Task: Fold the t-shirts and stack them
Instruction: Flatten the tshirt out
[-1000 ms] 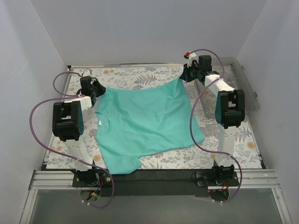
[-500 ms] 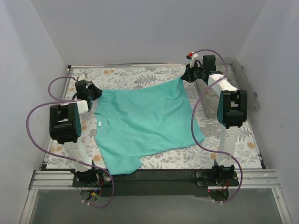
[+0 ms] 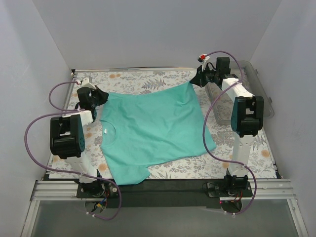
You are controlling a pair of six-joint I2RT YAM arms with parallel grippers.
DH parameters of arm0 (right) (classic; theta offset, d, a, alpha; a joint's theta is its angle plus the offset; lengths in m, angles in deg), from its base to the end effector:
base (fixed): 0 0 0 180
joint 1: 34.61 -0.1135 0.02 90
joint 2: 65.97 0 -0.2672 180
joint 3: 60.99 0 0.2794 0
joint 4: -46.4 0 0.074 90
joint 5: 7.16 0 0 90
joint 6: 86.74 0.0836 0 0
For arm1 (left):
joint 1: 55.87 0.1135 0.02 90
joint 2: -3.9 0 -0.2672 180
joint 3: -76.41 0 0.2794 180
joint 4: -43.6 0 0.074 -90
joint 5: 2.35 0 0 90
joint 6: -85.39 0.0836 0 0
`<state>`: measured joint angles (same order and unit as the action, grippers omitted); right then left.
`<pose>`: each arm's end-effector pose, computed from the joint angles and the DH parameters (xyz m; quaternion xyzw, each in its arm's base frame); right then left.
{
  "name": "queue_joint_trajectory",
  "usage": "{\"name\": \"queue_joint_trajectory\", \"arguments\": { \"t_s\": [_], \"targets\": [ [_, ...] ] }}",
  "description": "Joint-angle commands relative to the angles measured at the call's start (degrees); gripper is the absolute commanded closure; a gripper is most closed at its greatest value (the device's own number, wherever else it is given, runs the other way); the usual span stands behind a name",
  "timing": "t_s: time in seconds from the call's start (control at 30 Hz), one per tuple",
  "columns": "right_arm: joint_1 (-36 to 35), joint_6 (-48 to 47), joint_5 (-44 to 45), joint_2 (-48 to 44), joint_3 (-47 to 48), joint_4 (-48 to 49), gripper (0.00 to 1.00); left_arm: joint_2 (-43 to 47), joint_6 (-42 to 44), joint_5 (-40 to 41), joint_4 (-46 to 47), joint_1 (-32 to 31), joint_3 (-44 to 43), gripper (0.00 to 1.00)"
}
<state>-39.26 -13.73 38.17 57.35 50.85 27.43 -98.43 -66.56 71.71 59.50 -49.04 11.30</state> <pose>0.5490 0.1036 0.2135 -0.3361 0.7532 0.2786 0.4921 0.4430 0.0299 0.1494 -0.3973 0.7190 -0.3600 0.4423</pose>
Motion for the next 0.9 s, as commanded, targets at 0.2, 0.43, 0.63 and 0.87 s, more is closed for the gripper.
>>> {"name": "queue_joint_trajectory", "arguments": {
  "t_s": [0.2,0.43,0.63,0.87],
  "targets": [
    [-0.10,-8.57,-3.59,-11.08,-9.59,-5.02,0.99,14.86,-4.14,-7.60,-2.62,0.29,7.17,1.00],
    [-0.10,-13.67,0.01,-16.54,-18.66,-8.81,0.99,24.88,-10.20,-15.77,-17.47,0.29,11.48,1.00],
    [-0.01,-14.38,2.12,-18.56,-22.44,-10.83,0.99,24.90,-13.72,-24.12,-31.71,0.11,14.82,1.00],
    [-0.10,-14.56,2.91,-20.05,-24.55,-12.06,0.99,20.14,-8.54,-29.24,-42.95,-0.94,15.18,0.82]
  ]
}}
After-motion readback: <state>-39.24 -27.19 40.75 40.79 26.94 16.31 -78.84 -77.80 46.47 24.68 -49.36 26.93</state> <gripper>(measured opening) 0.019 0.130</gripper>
